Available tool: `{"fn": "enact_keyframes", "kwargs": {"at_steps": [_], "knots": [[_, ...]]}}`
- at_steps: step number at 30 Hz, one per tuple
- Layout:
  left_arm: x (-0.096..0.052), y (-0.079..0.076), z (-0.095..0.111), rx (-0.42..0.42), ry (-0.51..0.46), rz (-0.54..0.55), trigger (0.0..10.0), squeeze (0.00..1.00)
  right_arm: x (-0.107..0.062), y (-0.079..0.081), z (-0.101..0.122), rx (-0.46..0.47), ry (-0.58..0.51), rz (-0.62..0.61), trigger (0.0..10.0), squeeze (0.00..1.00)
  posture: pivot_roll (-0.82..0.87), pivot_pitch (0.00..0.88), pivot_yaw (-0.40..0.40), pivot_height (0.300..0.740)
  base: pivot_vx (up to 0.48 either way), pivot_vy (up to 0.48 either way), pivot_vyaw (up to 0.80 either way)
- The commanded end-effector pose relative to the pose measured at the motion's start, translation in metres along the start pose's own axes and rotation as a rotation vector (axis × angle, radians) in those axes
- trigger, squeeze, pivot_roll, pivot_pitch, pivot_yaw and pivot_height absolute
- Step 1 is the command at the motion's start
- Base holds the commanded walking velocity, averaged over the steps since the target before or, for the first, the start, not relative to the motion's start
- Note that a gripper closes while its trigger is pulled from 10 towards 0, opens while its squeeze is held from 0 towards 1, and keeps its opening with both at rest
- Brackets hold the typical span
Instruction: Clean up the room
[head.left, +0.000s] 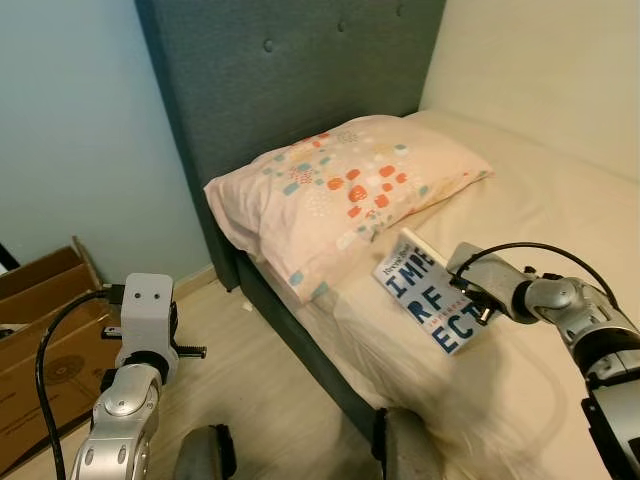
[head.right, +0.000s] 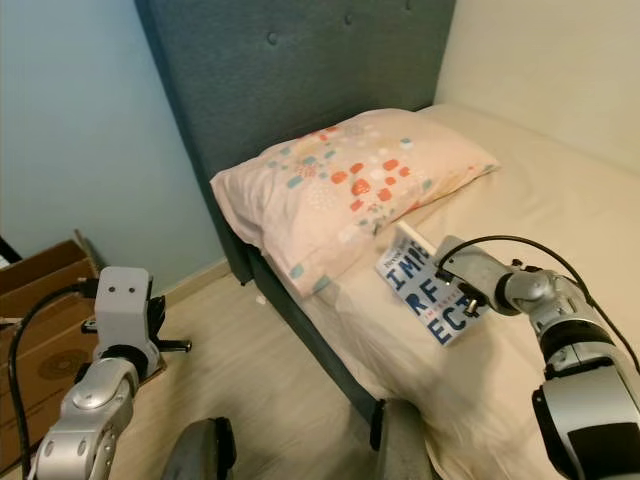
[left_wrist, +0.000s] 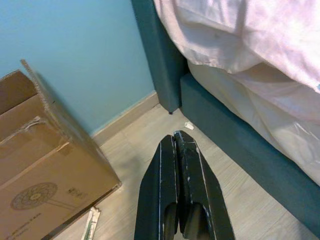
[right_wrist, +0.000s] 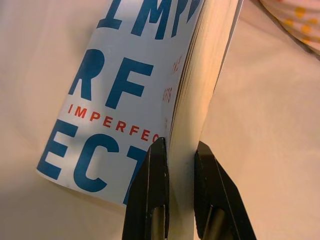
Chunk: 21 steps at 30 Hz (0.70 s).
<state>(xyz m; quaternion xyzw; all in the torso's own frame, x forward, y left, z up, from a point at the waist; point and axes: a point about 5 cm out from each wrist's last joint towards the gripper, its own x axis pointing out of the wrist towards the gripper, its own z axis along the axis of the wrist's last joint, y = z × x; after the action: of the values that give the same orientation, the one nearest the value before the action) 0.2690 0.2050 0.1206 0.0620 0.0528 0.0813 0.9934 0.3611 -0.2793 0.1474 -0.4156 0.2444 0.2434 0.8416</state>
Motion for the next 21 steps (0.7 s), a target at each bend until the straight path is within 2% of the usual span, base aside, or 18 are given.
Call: {"fn": "enact_keyframes", "kwargs": {"at_steps": [1, 3, 4, 6, 10, 14, 21], "knots": [[-0.001, 0.003, -0.002, 0.021, 0.014, 0.005, 10.0, 0.00, 0.005, 0.012, -0.004, 0.016, 0.002, 0.053, 10.0, 0.00, 0.01, 0.192, -0.031, 0.553, 0.000, 0.000, 0.00], [0.000, 0.003, 0.000, 0.014, 0.010, -0.004, 10.0, 0.00, 0.009, 0.026, -0.003, -0.023, -0.017, 0.161, 10.0, 0.00, 0.02, 0.196, -0.028, 0.553, 0.000, 0.000, 0.00], [0.000, 0.003, 0.000, 0.014, 0.010, -0.004, 10.0, 0.00, 0.009, 0.026, -0.003, -0.023, -0.017, 0.161, 10.0, 0.00, 0.02, 0.196, -0.028, 0.553, 0.000, 0.000, 0.00], [0.000, 0.002, 0.000, 0.010, 0.007, -0.010, 10.0, 0.00, 0.011, 0.034, -0.003, -0.067, -0.024, 0.238, 10.0, 0.00, 0.02, 0.196, -0.028, 0.553, 0.000, 0.000, 0.00], [0.000, 0.002, 0.000, 0.010, 0.007, -0.011, 10.0, 0.00, 0.011, 0.035, -0.004, -0.088, -0.015, 0.246, 10.0, 0.00, 0.02, 0.197, -0.024, 0.553, 0.000, 0.000, 0.00], [0.001, 0.002, 0.001, 0.014, 0.008, -0.017, 10.0, 0.00, 0.010, 0.030, -0.004, -0.155, 0.031, 0.214, 10.0, 0.00, 0.01, 0.198, -0.019, 0.553, 0.000, 0.000, 0.00], [0.001, 0.002, 0.001, 0.016, 0.008, -0.017, 10.0, 0.00, 0.007, 0.019, -0.002, -0.152, 0.047, 0.159, 10.0, 0.00, 0.01, 0.194, -0.023, 0.553, 0.000, 0.000, 0.00]]}}
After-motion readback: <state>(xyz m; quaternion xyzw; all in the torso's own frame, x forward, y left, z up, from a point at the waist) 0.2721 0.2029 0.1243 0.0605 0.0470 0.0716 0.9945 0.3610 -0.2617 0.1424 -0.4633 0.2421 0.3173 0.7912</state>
